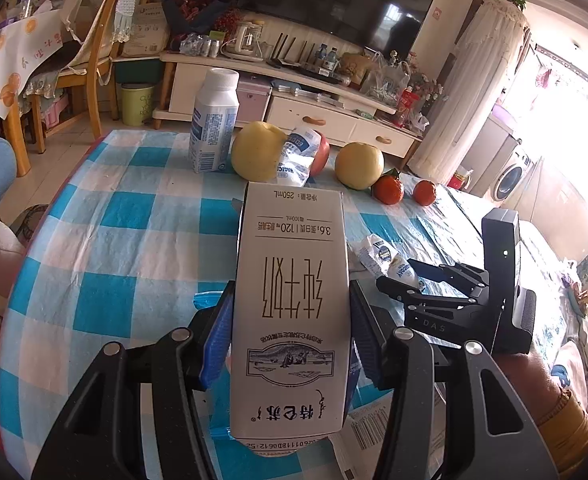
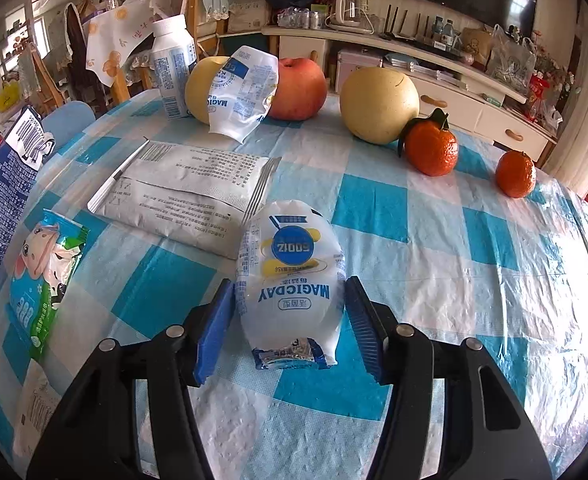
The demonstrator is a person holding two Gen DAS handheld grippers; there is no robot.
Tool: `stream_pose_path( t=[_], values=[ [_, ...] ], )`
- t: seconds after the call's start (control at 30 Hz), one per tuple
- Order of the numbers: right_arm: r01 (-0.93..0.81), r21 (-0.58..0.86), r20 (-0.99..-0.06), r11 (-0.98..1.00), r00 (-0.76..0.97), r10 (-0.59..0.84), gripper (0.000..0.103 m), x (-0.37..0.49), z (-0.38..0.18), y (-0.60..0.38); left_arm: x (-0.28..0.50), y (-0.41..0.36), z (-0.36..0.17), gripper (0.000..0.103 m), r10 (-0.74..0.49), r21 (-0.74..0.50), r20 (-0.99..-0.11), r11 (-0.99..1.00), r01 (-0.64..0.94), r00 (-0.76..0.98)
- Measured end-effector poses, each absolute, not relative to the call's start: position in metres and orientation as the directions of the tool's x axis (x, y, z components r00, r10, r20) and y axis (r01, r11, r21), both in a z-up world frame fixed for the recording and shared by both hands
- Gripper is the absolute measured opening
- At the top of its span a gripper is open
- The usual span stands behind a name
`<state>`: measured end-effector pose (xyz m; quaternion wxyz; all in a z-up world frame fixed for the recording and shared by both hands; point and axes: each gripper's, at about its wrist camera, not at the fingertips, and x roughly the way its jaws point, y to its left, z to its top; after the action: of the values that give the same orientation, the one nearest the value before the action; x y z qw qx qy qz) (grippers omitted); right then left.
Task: Collect trash
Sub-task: 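Lift milk carton with left gripper while right gripper lifts Magicday bag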
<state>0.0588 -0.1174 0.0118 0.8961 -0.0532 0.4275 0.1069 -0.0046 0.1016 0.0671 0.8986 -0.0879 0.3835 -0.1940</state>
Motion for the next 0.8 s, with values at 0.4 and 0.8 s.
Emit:
stream_pose_path(
  t=[0.4,0.8],
  values=[
    [-0.193,0.029,-0.725,0.981,0.672,0.153,0.057,0.037,0.032,-0.12,-0.015,0.125,0.075,0.055,-0.399,-0.313,-0.631,0.916,0.253,0.665],
    [-0.242,0.083,-0.663,0.967,0.711,0.235,0.057,0.011,0.071,-0.082,-0.024,0.167,0.091,0.055,-0.305,-0.283,-0.599,0.946,0.16,0.741]
  ],
)
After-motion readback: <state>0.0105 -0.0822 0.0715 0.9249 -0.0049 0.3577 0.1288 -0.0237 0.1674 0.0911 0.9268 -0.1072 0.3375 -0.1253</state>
